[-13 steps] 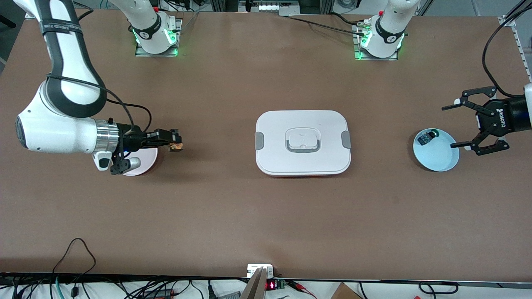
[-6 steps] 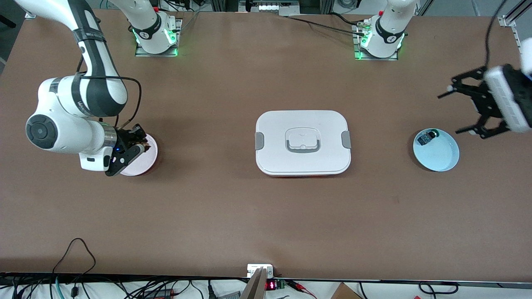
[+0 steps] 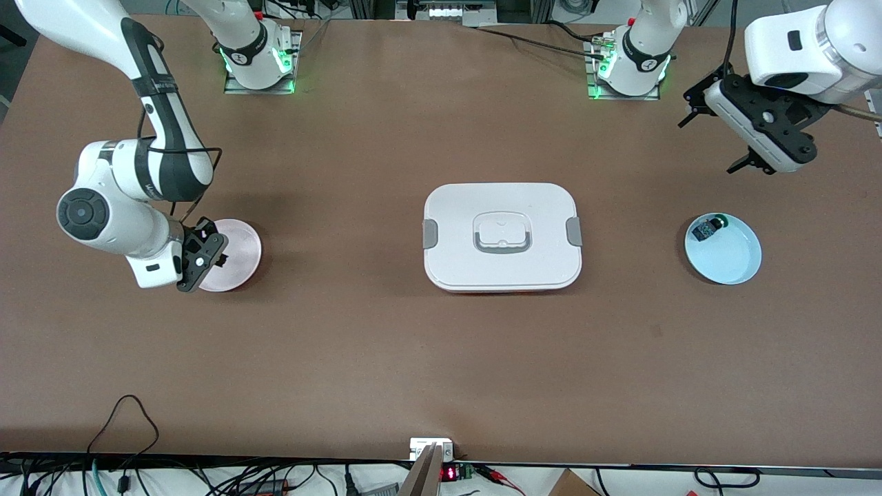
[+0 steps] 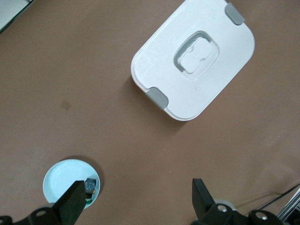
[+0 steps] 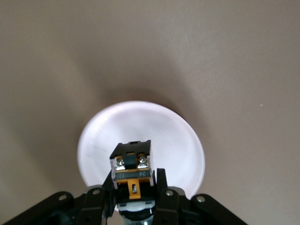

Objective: Transfer orange switch to right arm and place
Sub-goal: 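Lower the switch onto the white plate with the right gripper, then open the right gripper and raise it away from the plate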

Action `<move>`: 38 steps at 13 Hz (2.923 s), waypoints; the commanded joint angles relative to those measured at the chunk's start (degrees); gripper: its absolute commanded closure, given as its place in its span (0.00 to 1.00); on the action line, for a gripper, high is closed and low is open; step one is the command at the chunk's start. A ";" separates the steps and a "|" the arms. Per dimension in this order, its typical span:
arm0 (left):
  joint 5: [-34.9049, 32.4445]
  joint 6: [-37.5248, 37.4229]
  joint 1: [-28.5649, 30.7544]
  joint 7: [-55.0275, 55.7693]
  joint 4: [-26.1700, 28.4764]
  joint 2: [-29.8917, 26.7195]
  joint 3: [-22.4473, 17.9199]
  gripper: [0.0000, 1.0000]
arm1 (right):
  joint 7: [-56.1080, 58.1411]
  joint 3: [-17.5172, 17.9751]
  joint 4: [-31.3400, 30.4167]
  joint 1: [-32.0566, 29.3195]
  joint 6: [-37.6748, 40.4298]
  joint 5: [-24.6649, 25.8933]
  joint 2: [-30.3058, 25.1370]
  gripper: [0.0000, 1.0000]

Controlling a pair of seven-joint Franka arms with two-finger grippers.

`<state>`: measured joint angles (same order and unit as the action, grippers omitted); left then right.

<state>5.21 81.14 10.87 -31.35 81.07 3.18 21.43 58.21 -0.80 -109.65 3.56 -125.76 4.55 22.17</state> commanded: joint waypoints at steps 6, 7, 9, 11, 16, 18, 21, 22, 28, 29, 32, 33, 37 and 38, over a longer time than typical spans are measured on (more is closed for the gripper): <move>-4.22 8.06 -7.35 0.24 1.80 -0.46 -19.85 0.00 | 6.57 0.71 -13.73 -1.89 -17.83 2.21 -0.64 0.98; -4.68 8.07 -7.09 1.20 3.29 -0.55 -19.85 0.00 | 6.66 0.71 -14.44 -1.98 -18.81 2.21 -0.47 0.98; -4.86 7.98 -6.74 9.94 4.35 -0.55 -19.85 0.00 | 6.66 0.71 -15.76 -2.06 -21.35 2.30 0.15 0.98; -4.95 7.28 -6.74 17.96 4.97 -0.46 -19.85 0.00 | 8.22 0.71 -16.82 -3.03 -24.87 2.56 1.29 0.98; -5.03 5.00 -6.91 27.22 6.29 -0.55 -19.50 0.00 | 7.46 0.71 -16.56 -3.12 -24.54 1.96 1.47 0.04; -4.95 4.91 -7.00 26.87 5.59 -0.11 -19.15 0.00 | 2.29 0.71 -16.21 -3.21 -23.05 1.78 0.86 0.00; -4.59 5.43 -7.44 35.25 5.68 0.16 -17.31 0.00 | -6.40 0.71 -13.15 -3.03 -17.45 0.99 -1.60 0.00; -4.77 5.26 -7.44 38.53 5.68 0.24 -16.69 0.00 | -11.49 0.71 -8.95 -2.86 -11.59 -1.37 -1.78 0.00; -4.77 5.35 -6.74 39.26 5.59 1.73 -16.77 0.00 | -37.54 0.71 10.58 -2.77 20.43 -12.89 -1.78 0.00; -4.42 5.35 -6.65 39.00 5.41 2.00 -16.95 0.00 | -40.16 0.71 11.99 -2.94 23.16 -14.38 -1.96 0.00; -3.98 5.26 -6.04 38.91 4.71 2.79 -17.21 0.00 | -48.60 0.54 16.12 -3.12 30.02 -15.54 -3.45 0.00; -3.81 5.26 -5.60 38.48 4.80 2.79 -17.21 0.00 | -52.02 0.54 17.96 -2.95 32.66 -15.45 -3.80 0.00; -3.89 4.91 -5.85 39.17 4.54 2.88 -16.95 0.00 | -58.12 0.45 27.28 -2.94 43.12 -14.49 -3.80 0.00; -3.98 4.82 -5.77 39.17 3.75 3.40 -16.86 0.00 | -58.12 0.36 28.69 -2.68 43.66 -12.57 -3.98 0.00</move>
<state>2.02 86.76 5.14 7.36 86.88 5.73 4.14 1.57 -0.58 -84.90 1.02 -85.17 -9.58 17.97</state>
